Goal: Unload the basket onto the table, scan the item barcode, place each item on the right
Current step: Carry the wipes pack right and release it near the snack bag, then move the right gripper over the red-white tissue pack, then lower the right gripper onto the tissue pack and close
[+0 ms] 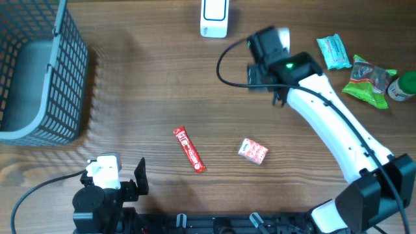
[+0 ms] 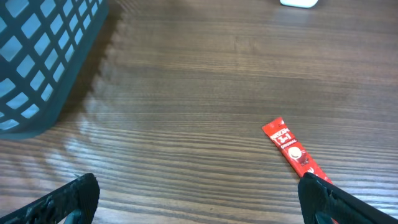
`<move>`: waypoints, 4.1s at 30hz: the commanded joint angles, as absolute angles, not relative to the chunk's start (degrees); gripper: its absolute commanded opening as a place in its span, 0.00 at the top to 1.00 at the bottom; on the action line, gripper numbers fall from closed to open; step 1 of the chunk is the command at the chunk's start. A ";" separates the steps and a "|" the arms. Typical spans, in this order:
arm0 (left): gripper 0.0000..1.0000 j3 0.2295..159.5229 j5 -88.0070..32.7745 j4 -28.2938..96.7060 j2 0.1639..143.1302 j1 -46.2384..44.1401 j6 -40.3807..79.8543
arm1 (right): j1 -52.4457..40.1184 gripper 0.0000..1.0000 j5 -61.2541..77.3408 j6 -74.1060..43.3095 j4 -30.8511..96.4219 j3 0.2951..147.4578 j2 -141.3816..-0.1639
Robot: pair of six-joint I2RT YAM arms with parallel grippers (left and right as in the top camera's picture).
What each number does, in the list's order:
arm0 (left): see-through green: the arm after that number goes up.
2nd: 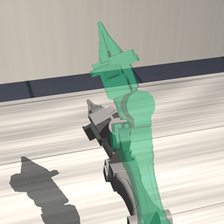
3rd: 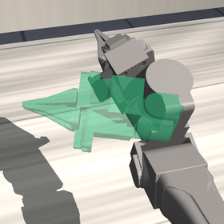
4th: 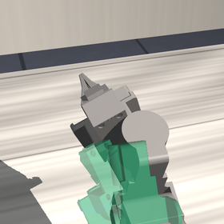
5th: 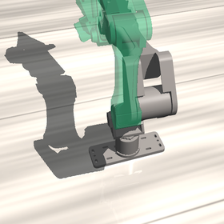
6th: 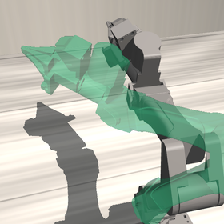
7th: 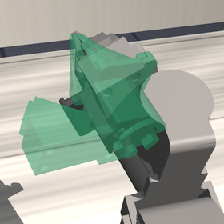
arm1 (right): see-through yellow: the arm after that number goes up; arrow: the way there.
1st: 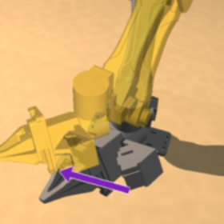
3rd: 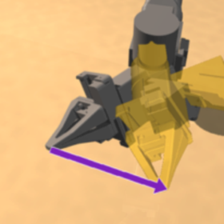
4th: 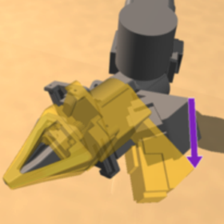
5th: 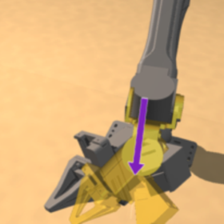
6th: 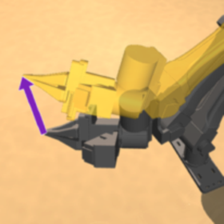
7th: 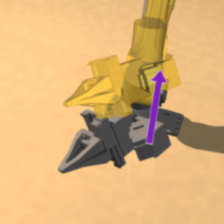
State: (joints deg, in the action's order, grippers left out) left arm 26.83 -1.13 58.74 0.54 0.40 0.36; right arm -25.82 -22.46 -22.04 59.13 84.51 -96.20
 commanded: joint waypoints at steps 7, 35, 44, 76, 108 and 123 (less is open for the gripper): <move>0.00 26.46 -0.56 58.57 0.27 0.10 0.91 | -31.03 0.26 4.71 -39.46 75.20 83.61 -97.62; 0.00 26.46 -0.56 58.57 0.27 0.10 0.91 | -29.85 0.96 30.68 -36.18 45.01 48.77 -97.62; 0.00 26.46 -0.56 58.59 0.27 0.10 0.91 | -33.26 0.96 27.46 -41.85 45.58 48.80 -97.60; 0.00 26.46 -0.56 58.57 0.27 0.10 0.91 | -46.85 0.96 19.46 -52.73 45.39 34.04 -76.93; 0.00 26.46 -0.56 58.57 0.27 0.10 0.91 | -45.60 0.77 9.37 -38.74 26.04 65.82 -96.79; 0.00 26.46 -0.56 58.57 0.27 0.10 0.91 | -40.80 0.00 10.98 7.40 39.24 69.54 -98.89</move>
State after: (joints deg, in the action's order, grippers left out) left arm 26.83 -1.15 58.76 0.51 0.40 0.36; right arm -40.58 7.44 -16.29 35.73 67.11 -98.37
